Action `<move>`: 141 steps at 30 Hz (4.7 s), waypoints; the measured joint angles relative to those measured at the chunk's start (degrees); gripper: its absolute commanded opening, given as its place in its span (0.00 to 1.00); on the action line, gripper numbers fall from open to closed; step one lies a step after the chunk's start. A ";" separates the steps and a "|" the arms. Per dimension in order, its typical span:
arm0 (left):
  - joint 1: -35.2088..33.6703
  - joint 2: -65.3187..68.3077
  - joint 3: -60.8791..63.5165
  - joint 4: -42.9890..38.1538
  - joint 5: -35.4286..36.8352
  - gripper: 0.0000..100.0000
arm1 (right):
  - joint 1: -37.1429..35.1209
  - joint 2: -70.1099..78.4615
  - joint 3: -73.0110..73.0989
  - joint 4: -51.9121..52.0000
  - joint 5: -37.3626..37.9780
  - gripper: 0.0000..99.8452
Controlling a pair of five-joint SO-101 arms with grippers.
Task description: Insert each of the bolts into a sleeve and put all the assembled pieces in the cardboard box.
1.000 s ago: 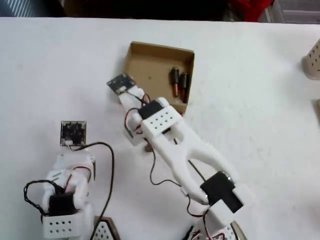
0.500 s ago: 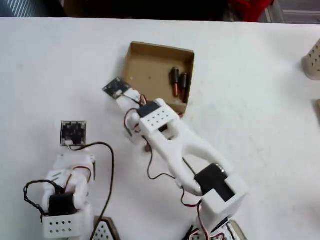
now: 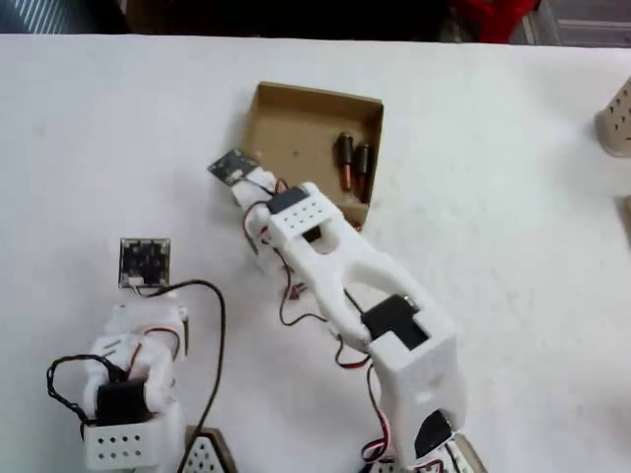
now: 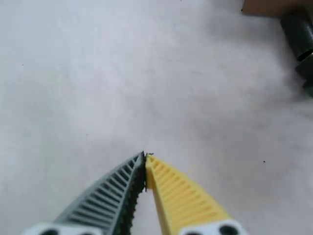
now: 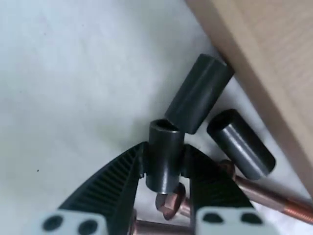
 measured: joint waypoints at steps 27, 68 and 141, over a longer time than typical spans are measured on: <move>0.00 0.00 0.00 0.00 0.00 0.02 | 7.38 -32.09 4.66 34.37 0.00 0.02; 51.16 0.00 0.00 -33.05 33.67 0.02 | 36.40 -51.25 52.84 0.70 4.75 0.02; 43.16 92.40 -30.51 -51.96 43.08 0.02 | 36.40 -51.25 54.15 -2.02 4.75 0.02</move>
